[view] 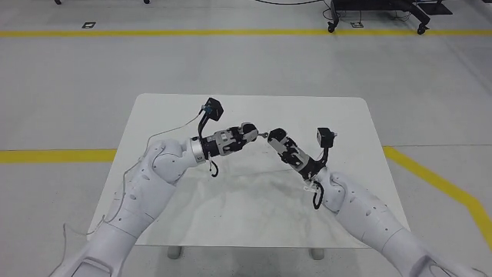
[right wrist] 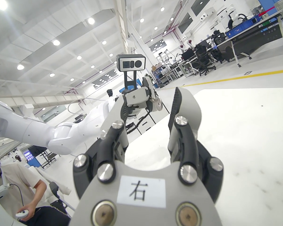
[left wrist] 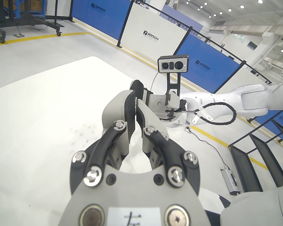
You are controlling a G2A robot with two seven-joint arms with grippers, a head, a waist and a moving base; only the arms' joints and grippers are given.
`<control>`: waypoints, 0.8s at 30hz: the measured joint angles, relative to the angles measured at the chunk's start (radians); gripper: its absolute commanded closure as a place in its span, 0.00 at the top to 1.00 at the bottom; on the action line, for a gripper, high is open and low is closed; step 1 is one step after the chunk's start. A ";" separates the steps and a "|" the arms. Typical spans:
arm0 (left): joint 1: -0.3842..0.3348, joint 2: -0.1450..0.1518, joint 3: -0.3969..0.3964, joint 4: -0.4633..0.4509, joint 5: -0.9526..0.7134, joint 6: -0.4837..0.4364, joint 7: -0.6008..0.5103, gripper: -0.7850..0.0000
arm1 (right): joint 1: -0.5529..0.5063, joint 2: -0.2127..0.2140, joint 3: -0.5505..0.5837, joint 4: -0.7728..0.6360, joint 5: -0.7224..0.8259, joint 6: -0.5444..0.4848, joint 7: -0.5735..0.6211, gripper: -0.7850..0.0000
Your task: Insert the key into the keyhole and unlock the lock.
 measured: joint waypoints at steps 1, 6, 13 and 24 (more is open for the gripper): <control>0.004 0.002 -0.003 -0.003 0.003 0.000 -0.001 0.00 | 0.002 0.001 -0.004 0.000 0.001 0.000 0.002 0.38; 0.020 0.004 -0.004 -0.014 0.009 0.000 -0.006 0.00 | 0.017 0.001 -0.033 0.009 0.016 0.000 0.022 0.42; 0.023 0.005 0.001 -0.016 0.010 -0.005 -0.009 0.00 | 0.038 -0.002 -0.061 0.021 0.045 0.000 0.050 0.34; 0.020 0.004 0.005 -0.013 0.010 -0.008 -0.002 0.00 | 0.055 -0.003 -0.085 0.021 0.069 0.000 0.065 0.00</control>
